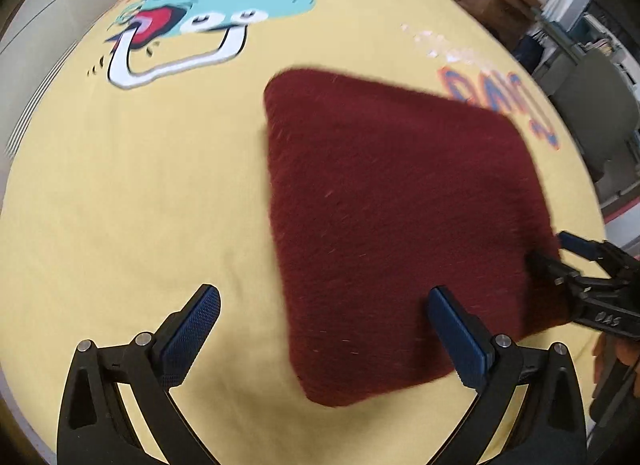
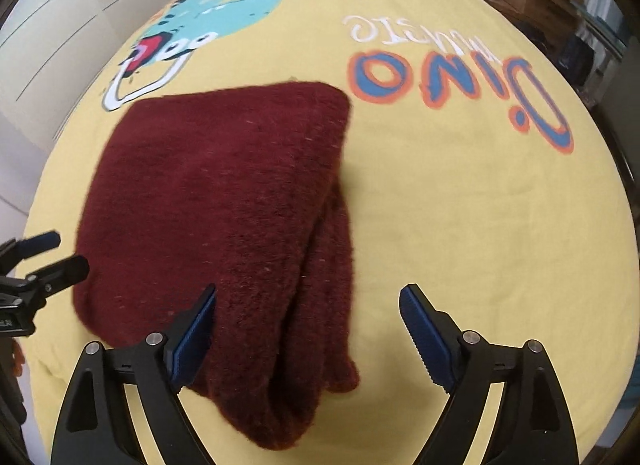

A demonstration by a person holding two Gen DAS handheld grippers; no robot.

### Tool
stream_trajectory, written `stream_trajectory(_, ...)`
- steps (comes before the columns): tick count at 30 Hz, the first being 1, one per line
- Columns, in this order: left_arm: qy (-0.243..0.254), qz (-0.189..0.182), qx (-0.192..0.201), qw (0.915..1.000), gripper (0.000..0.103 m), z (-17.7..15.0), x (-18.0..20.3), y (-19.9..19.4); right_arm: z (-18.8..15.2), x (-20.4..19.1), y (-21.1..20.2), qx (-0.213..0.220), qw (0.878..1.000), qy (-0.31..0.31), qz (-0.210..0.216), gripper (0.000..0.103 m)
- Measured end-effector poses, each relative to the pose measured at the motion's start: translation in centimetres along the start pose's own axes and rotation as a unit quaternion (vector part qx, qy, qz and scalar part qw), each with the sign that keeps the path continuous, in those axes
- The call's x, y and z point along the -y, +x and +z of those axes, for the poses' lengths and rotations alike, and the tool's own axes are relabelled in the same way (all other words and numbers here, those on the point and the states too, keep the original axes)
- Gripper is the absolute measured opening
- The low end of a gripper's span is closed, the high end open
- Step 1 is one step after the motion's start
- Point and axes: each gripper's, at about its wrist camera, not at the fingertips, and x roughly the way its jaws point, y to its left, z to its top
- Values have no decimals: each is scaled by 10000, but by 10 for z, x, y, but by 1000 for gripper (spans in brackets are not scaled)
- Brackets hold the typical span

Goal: Fold small clothes
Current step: 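Open both grippers and lift them off the folded square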

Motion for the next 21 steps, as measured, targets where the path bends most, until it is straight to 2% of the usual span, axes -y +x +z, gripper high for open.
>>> stream_trajectory(3, 101, 61, -41, 9999, 102, -10, -5, 13, -3, 17, 11, -36, 9999, 119, -29, 100)
stream_trajectory(8, -219, -251, 36, 9994, 103, -26, -21, 28, -10, 31, 30, -86, 9993, 304, 187, 101)
stream_trajectory(11, -283, -320, 77, 9991, 102, -28, -23, 28, -11, 29, 29, -3, 9995, 271, 149, 101)
stream_trajectory(16, -296, -232, 126, 9992, 102, -25, -21, 4, -10, 24, 7, 151, 9993, 246, 222, 101)
stream_trajectory(21, -309, -122, 457, 9984, 102, -25, -20, -44, -13, 17, -39, 528, 9983, 117, 207, 101)
